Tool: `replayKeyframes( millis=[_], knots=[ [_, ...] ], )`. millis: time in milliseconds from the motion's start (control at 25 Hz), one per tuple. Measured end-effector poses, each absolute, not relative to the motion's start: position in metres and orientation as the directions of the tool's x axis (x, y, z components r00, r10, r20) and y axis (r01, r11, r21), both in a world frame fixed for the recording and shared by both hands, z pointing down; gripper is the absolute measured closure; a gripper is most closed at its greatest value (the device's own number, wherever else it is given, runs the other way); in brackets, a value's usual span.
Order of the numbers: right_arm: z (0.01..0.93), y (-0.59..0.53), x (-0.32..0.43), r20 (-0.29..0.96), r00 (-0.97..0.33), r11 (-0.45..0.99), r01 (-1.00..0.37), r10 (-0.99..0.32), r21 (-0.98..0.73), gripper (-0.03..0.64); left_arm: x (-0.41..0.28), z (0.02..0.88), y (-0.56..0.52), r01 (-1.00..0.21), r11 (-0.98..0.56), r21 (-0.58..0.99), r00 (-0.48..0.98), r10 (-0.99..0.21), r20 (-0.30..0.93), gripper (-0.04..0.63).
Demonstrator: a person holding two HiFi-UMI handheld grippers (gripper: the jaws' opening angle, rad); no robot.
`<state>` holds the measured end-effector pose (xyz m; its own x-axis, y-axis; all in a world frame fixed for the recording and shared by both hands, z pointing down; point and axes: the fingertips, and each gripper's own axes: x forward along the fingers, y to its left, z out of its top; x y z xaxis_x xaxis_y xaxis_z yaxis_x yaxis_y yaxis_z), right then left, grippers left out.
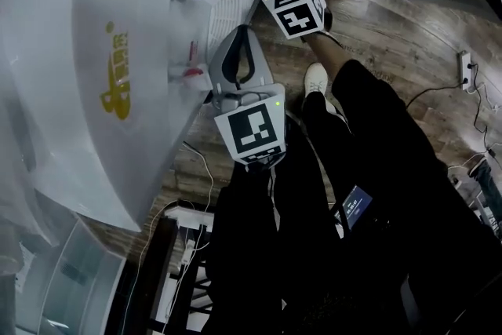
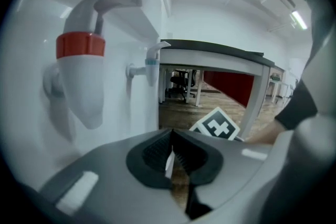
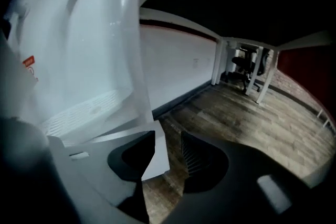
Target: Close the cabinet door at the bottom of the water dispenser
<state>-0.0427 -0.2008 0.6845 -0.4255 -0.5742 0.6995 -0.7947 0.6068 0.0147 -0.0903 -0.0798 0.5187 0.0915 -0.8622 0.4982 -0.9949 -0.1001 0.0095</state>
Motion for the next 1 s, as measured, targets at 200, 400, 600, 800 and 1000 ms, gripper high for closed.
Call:
replayKeyframes(
  millis=[200, 400, 600, 800, 1000],
  knots=[
    [0.715, -0.179, -0.03, 0.774, -0.434, 0.605, -0.792, -0.462, -0.083, 0.517, -0.089, 0.515, -0.085, -0.995, -0.096, 0.014, 0.09, -0.87, 0.484, 0.588],
    [0.719, -0.185, -0.063, 0.768, -0.475, 0.686, -0.725, -0.43, -0.063, 0.546, -0.088, 0.513, -0.085, -0.992, -0.126, -0.023, 0.1, -0.877, 0.469, 0.588],
    [0.717, -0.202, -0.078, 0.769, -0.491, 0.71, -0.701, -0.411, -0.068, 0.541, -0.088, 0.516, -0.081, -0.988, -0.148, -0.047, 0.108, -0.873, 0.475, 0.588],
    [0.717, -0.206, -0.083, 0.767, -0.5, 0.709, -0.7, -0.402, -0.084, 0.534, -0.088, 0.516, -0.082, -0.991, -0.132, -0.035, 0.1, -0.874, 0.476, 0.588],
    [0.708, -0.196, -0.053, 0.725, -0.518, 0.651, -0.748, -0.454, -0.127, 0.535, -0.083, 0.514, -0.084, -0.991, -0.128, 0.038, 0.131, -0.875, 0.467, 0.588]
  ],
)
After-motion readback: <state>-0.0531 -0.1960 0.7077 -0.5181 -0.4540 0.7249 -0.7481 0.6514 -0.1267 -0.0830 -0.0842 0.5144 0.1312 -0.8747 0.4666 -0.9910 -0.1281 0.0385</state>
